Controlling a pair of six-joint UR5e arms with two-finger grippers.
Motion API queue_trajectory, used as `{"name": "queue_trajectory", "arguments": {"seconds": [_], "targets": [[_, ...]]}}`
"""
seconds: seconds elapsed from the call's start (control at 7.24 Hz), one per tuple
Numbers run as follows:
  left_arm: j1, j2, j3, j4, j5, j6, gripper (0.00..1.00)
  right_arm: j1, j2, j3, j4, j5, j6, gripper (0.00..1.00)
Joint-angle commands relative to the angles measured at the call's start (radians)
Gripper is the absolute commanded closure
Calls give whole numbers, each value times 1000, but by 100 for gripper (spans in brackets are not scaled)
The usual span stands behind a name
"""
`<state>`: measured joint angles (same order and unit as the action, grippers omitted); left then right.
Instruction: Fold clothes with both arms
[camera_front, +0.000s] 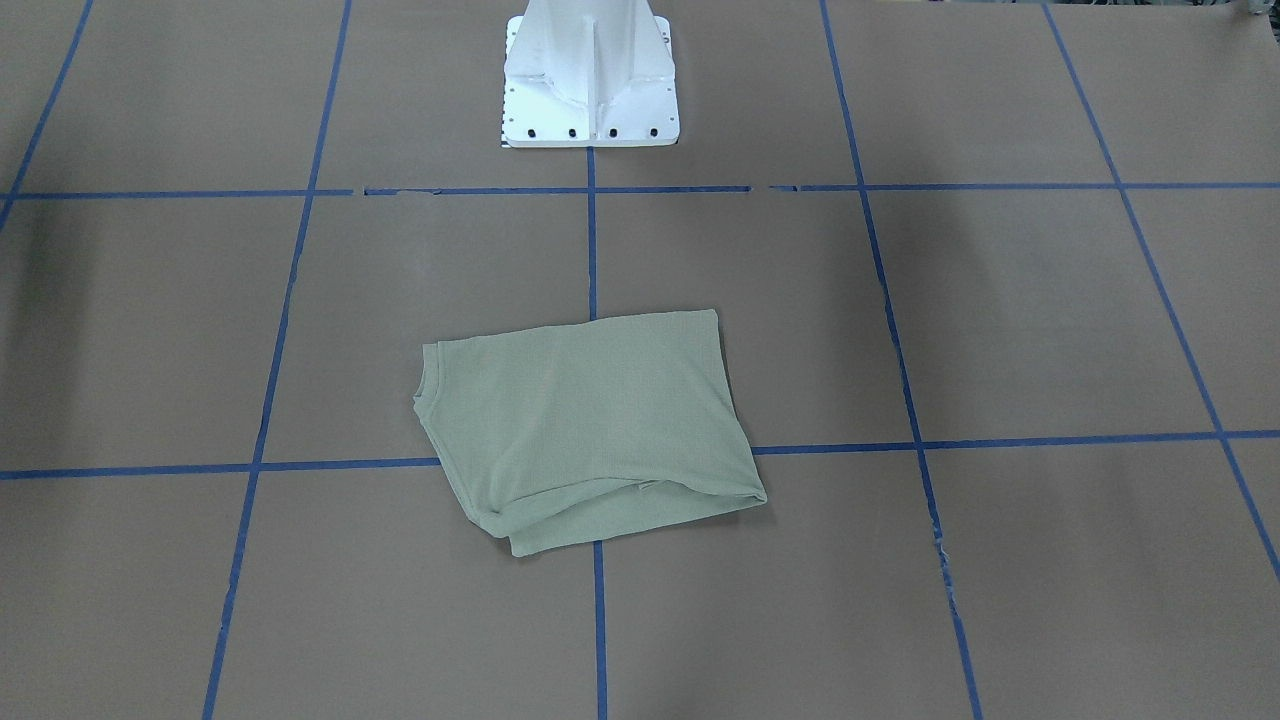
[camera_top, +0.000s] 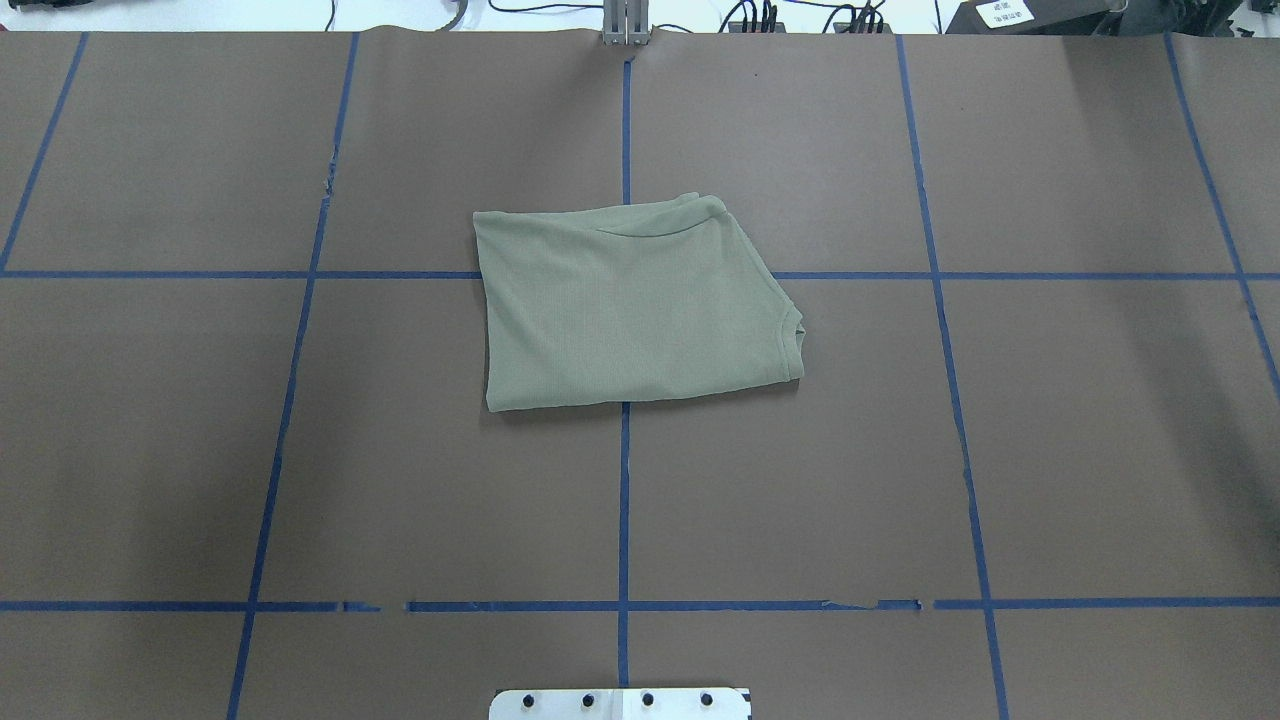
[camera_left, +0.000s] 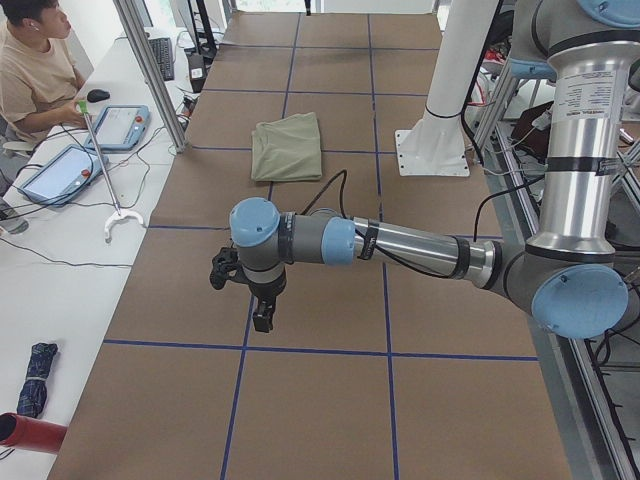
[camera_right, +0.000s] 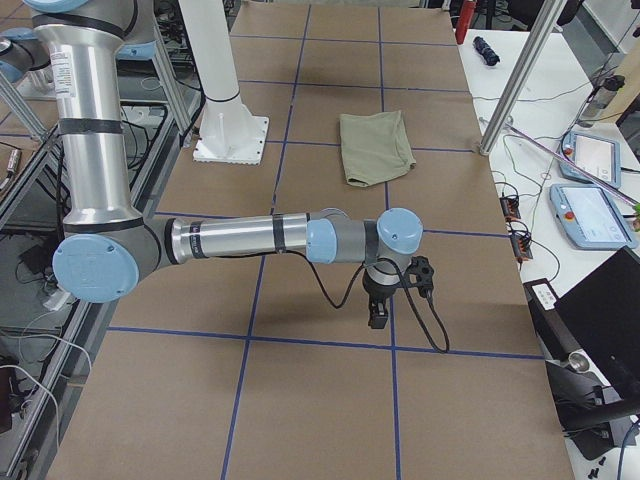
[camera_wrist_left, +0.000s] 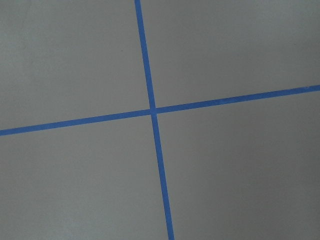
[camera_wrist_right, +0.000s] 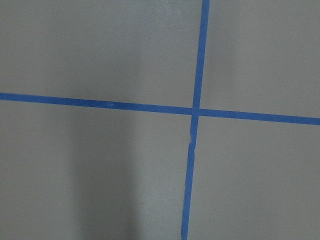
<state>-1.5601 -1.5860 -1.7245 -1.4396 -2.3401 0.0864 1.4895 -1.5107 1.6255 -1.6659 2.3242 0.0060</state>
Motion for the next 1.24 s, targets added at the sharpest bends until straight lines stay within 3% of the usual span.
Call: {"name": "queue_trajectory", "arguments": {"seconds": [0.0,0.41,1.11], "targets": [[0,-2,49,-7,-1,1,0,0,1,-6,0,-3,-1,0],[0,-2,114,-102,-1,1,0,0,1,-4,0,-2,-1,0],[2,-14,105,-101,-39,0,0,-2,1,-7,2,-2,-1,0]]}}
